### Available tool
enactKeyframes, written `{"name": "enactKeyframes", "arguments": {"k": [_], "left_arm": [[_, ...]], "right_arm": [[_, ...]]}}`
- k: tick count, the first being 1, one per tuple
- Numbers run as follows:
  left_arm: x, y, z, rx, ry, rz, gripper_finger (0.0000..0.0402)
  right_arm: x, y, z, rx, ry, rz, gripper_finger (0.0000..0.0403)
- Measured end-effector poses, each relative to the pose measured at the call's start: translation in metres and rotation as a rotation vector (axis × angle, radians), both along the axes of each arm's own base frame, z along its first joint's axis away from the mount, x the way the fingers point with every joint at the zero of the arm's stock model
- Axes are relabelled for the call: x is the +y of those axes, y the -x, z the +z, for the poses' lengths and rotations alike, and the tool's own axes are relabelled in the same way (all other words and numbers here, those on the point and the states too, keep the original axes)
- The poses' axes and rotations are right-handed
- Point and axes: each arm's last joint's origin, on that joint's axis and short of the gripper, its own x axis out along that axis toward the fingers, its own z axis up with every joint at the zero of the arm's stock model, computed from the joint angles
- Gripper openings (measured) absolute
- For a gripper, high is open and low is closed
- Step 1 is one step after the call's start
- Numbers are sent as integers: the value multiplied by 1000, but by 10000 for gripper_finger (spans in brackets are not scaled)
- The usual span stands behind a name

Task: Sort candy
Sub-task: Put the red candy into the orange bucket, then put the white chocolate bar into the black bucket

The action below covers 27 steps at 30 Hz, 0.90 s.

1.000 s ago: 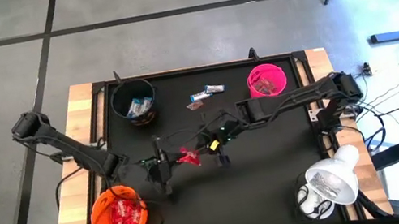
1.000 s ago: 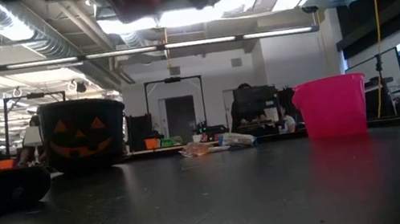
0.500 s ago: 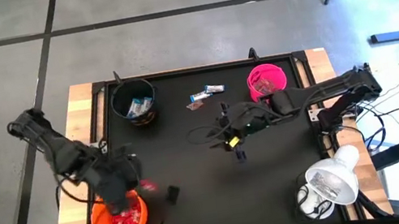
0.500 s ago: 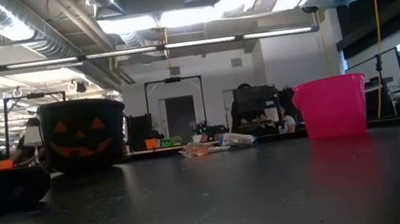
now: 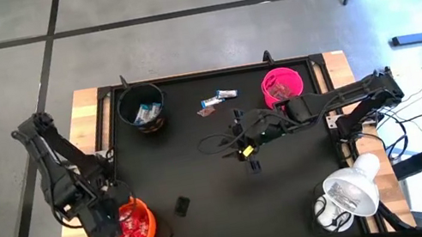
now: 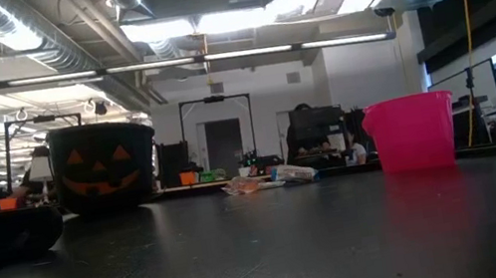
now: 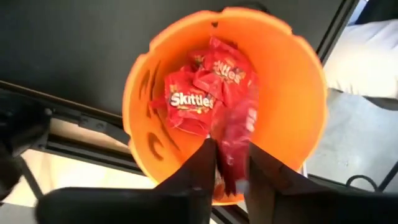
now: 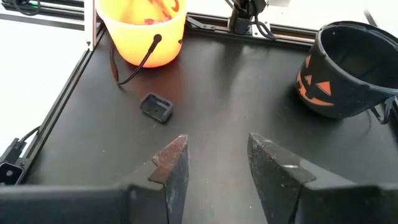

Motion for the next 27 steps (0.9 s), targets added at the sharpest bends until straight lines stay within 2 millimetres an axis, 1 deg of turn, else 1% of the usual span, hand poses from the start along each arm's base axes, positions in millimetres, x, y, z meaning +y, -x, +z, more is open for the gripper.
{"name": "enactKeyframes", "arguments": {"k": [5,8,11,13,14,17,20,24,27], "left_arm": [[-4,3,-16,39,-12,3,106],[-4,4,-18,52,-18,25,131],[2,2,-14,56,-44,87,140],[7,-4,-11,-49,-106,109,137],[8,-7,-8,-133,-150,80,135],[8,-16,2,-404,-289,-58,126],[11,-19,14,-640,-435,-185,116],[20,-17,31,-854,-601,-251,99],[33,-9,36,-940,-636,-265,88]], "right_arm": [[0,0,-1,7,8,-7,160],[-2,2,-3,31,53,-46,160],[-8,3,-9,64,155,-108,160],[-17,1,-16,81,224,-165,160],[-24,1,-20,98,240,-190,160],[-50,-3,-33,127,218,-266,160],[-79,-1,-46,185,174,-314,160],[-115,1,-53,171,145,-390,160],[-139,1,-59,144,125,-429,160]]}}
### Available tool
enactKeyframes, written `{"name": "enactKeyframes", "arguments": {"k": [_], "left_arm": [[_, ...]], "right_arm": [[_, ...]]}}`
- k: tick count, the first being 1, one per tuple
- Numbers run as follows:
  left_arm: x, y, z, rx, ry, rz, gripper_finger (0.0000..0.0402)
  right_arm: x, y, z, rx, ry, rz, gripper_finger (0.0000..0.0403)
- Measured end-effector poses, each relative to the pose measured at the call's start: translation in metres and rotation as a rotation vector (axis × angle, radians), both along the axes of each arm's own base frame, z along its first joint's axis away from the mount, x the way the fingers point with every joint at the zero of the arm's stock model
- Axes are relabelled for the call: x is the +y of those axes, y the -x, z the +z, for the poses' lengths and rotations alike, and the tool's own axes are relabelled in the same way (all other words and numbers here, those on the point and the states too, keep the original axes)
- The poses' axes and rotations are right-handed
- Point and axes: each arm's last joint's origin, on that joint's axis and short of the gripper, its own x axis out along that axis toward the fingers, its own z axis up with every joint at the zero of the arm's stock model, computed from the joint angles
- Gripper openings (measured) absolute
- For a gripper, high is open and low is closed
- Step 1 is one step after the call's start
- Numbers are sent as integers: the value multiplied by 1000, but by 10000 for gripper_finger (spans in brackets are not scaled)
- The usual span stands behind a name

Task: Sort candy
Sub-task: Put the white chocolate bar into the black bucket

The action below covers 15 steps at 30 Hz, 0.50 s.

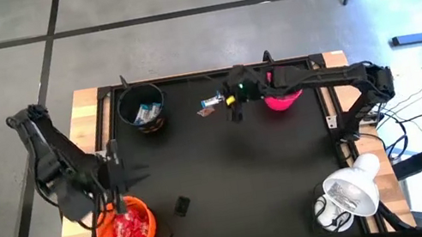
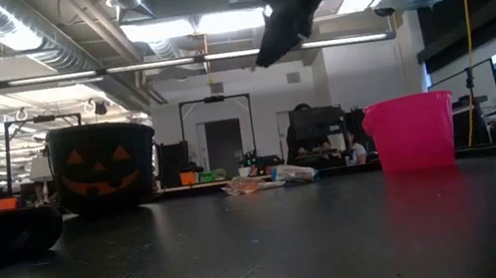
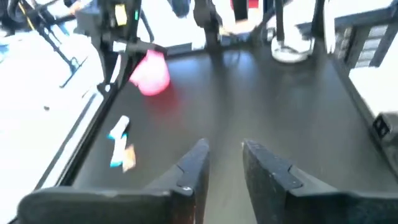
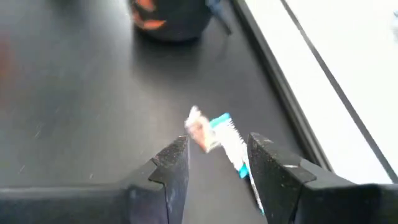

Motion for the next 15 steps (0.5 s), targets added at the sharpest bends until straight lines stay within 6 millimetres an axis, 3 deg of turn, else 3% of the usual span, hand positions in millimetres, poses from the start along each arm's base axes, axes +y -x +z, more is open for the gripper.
{"name": "enactKeyframes", "arguments": {"k": [4,7,11,15], "left_arm": [[19,11,-10,-100,103,-18,77],[29,13,-30,-186,173,-9,68],[38,5,-54,-325,230,23,55],[42,-6,-67,-421,253,-70,42]], "right_arm": [[-25,-4,-15,-7,-57,-8,160],[-42,-7,-29,33,-60,-44,160],[-68,-11,-54,80,-70,-110,160],[-97,-14,-82,108,-83,-177,160]]}}
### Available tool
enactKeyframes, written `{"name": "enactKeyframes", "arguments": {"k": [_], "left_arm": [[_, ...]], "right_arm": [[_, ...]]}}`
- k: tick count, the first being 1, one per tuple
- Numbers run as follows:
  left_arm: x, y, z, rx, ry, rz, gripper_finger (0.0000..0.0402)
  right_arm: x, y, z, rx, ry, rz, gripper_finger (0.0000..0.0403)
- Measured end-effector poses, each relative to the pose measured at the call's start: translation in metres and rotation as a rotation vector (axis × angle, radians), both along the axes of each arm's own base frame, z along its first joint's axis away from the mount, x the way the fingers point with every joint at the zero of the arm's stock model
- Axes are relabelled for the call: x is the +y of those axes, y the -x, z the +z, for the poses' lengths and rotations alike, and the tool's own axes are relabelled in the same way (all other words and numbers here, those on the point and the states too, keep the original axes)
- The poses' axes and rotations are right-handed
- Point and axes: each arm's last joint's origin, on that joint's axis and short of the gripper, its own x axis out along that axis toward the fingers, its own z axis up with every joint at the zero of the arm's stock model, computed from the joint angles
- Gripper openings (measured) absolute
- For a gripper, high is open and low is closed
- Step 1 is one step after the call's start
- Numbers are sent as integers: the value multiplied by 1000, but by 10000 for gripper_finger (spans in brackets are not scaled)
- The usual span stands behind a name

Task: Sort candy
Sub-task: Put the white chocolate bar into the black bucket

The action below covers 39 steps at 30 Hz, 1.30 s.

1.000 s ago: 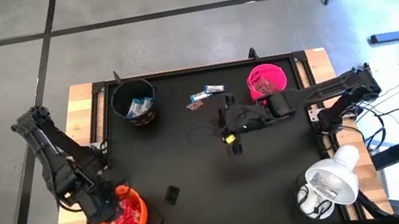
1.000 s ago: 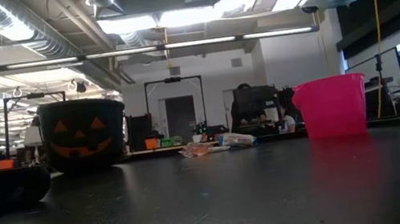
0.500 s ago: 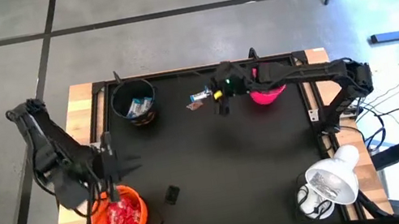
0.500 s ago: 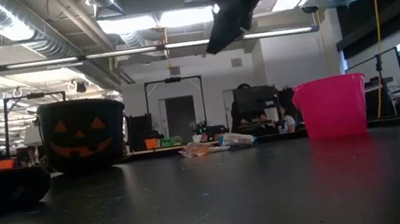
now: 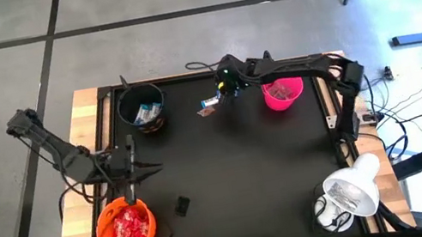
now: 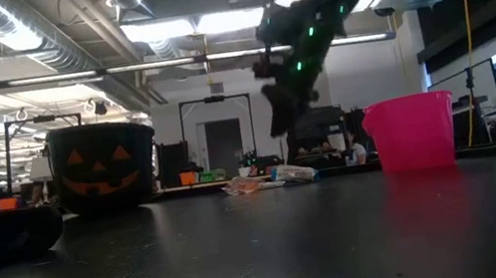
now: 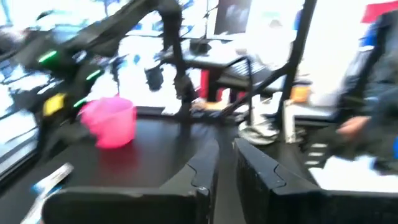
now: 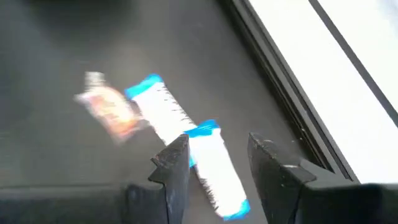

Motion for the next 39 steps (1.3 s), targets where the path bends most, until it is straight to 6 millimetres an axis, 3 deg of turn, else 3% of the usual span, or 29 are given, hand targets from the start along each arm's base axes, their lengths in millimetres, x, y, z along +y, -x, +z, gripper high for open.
{"name": "enactKeyframes", "arguments": {"k": [7,14,23,26,31,39], "left_arm": [[8,-13,-13,-77,-16,-66,29],[15,-19,-16,-65,-17,-25,28],[16,-20,-16,-63,-16,-13,28],[16,-20,-16,-64,-11,-12,28],[16,-20,-16,-64,-11,-12,28],[16,-20,-16,-63,-11,-11,28]], "right_arm": [[-34,2,-47,56,-82,-56,162],[-39,1,-73,93,-159,-38,168],[-38,2,-73,104,-178,-41,161],[-37,2,-72,109,-203,-25,128],[-35,2,-68,122,-260,9,21],[-20,-8,-47,145,-218,62,4]]}}
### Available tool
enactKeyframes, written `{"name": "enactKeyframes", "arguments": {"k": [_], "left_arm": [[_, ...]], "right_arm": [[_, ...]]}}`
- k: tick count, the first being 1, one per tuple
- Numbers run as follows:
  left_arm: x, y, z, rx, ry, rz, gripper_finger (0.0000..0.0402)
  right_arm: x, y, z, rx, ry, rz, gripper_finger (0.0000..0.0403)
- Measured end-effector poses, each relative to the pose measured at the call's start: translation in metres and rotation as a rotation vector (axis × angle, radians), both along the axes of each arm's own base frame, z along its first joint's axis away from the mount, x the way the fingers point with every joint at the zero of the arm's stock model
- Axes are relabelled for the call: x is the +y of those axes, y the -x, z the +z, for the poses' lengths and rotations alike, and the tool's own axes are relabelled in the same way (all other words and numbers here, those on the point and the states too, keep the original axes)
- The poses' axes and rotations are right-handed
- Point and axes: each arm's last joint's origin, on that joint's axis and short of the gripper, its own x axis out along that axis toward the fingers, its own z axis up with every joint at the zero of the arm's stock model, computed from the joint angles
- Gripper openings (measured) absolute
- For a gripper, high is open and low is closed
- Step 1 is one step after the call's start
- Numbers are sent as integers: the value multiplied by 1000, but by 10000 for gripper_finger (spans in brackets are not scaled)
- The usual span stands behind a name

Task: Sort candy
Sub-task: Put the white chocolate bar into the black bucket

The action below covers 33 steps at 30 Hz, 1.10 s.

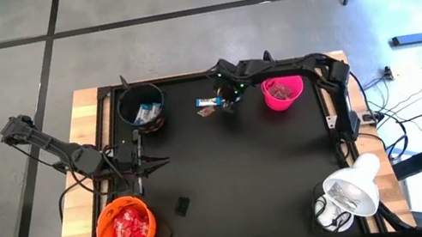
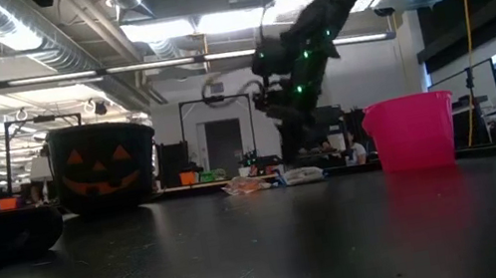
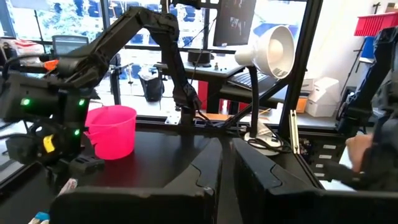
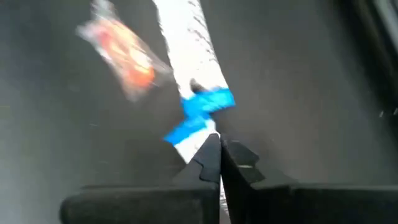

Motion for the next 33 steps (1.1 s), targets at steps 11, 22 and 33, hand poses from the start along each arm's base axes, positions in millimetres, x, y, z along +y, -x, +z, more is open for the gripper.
{"name": "enactKeyframes", "arguments": {"k": [11,22,33], "left_arm": [[0,0,0,-1,19,1,28],[0,0,0,-2,27,1,28],[0,0,0,0,29,1,28]], "right_arm": [[34,-2,42,-29,70,103,31],[28,5,9,85,130,85,249],[6,8,-29,166,77,50,279]]}}
